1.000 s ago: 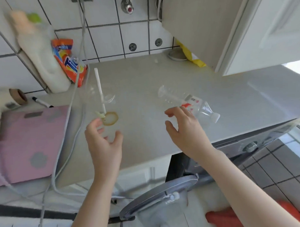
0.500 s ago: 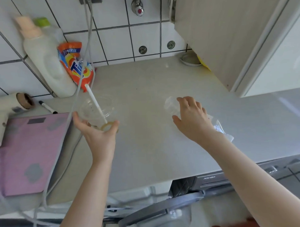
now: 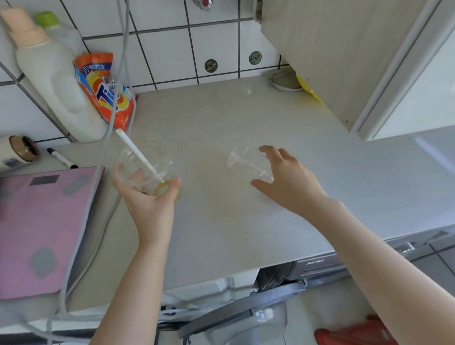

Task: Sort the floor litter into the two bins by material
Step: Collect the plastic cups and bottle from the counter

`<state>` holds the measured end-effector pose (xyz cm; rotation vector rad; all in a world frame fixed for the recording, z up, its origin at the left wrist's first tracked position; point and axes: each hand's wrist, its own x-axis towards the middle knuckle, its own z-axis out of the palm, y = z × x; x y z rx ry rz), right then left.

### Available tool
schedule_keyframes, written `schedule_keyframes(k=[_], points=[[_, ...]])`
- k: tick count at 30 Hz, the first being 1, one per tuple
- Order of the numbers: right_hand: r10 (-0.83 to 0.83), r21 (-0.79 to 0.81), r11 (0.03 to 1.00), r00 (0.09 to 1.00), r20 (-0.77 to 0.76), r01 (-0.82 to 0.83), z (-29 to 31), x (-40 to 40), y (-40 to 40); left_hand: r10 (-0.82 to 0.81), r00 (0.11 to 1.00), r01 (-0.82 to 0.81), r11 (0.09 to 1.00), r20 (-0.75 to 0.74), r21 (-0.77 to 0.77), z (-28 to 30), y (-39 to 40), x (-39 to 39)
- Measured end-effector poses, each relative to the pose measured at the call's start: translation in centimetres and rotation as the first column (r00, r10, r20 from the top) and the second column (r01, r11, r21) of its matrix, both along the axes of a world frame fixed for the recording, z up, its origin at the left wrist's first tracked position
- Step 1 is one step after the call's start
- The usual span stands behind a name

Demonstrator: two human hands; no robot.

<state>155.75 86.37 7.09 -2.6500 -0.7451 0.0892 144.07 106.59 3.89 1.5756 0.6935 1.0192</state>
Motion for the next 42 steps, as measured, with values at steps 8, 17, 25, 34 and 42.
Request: schedule_keyframes(k=[8,17,25,34,42], points=[[-0.003,0.209,0.978,1.0,0.012,0.0,2.0,-5.7,-0.6,-0.215,0.976,0.216,0.975,0.024,-0.046,0.9,-2.2,-2.5],[-0.229,0.396,0.875,0.958,-0.171,0.28,1.6,-16.0,-5.0,-0.522,0.852,0.524,0.85,0.037,-0.053,2.3,-6.8,-9.2],[-0.453,0.476,0.623,0.782,-0.428,0.621,-1.5,-27.5,-11.4,-0.777,0.616,0.781,0.623,-0.126,-0.025,0.4,-12.4,-15.6],[-0.61,0.402,0.333,0.521,-0.597,0.853,-5.8,-38.9,-20.9,-0.944,0.25,0.941,0.289,-0.216,-0.174,-2.5,-23.3,-21.4],[-0.612,0.443,-0.014,0.342,-0.713,0.896,-8.7,-47.0,-30.9,-0.976,0.06,0.965,0.111,-0.211,-0.239,-5.8,-34.8,-26.0]])
